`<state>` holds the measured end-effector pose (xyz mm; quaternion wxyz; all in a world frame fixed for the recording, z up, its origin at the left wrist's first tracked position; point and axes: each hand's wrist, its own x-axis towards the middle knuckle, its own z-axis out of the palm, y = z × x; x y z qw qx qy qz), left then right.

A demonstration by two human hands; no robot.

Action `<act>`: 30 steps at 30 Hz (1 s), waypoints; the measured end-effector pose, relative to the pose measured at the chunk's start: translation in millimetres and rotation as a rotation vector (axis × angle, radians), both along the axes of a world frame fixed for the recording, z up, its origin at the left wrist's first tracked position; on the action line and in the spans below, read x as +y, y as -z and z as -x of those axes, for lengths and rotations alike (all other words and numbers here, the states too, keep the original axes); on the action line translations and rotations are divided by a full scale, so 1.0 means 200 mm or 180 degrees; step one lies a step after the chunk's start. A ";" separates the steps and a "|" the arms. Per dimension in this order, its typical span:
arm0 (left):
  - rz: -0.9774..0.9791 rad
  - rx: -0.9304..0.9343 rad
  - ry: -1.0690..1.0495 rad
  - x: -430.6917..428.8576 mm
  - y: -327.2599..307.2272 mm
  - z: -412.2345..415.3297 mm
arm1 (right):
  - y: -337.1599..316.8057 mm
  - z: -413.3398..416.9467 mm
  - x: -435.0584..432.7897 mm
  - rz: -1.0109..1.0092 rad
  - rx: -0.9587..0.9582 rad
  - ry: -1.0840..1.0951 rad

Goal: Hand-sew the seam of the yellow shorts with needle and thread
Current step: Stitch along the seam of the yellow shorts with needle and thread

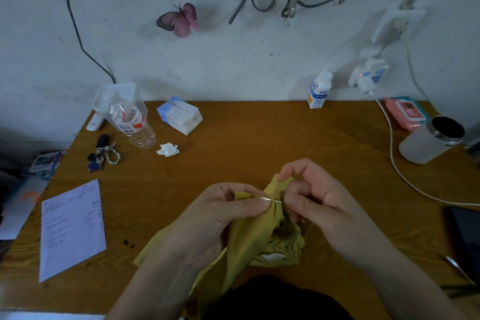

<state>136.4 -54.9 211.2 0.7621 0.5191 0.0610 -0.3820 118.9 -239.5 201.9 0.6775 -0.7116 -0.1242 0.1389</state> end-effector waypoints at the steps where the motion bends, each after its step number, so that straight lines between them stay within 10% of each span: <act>1: -0.0007 0.0010 -0.0001 -0.01 0.00 0.01 | 0.00 0.00 0.01 0.0008 -0.0030 0.0015; 17: -0.0620 -0.0555 -0.0091 -0.03 -0.01 0.02 | 0.01 0.01 0.11 0.1101 -0.2166 0.0915; 30: -0.0862 -0.0575 -0.0497 -0.11 -0.04 0.04 | 0.10 -0.03 0.18 0.1374 -0.2582 0.1586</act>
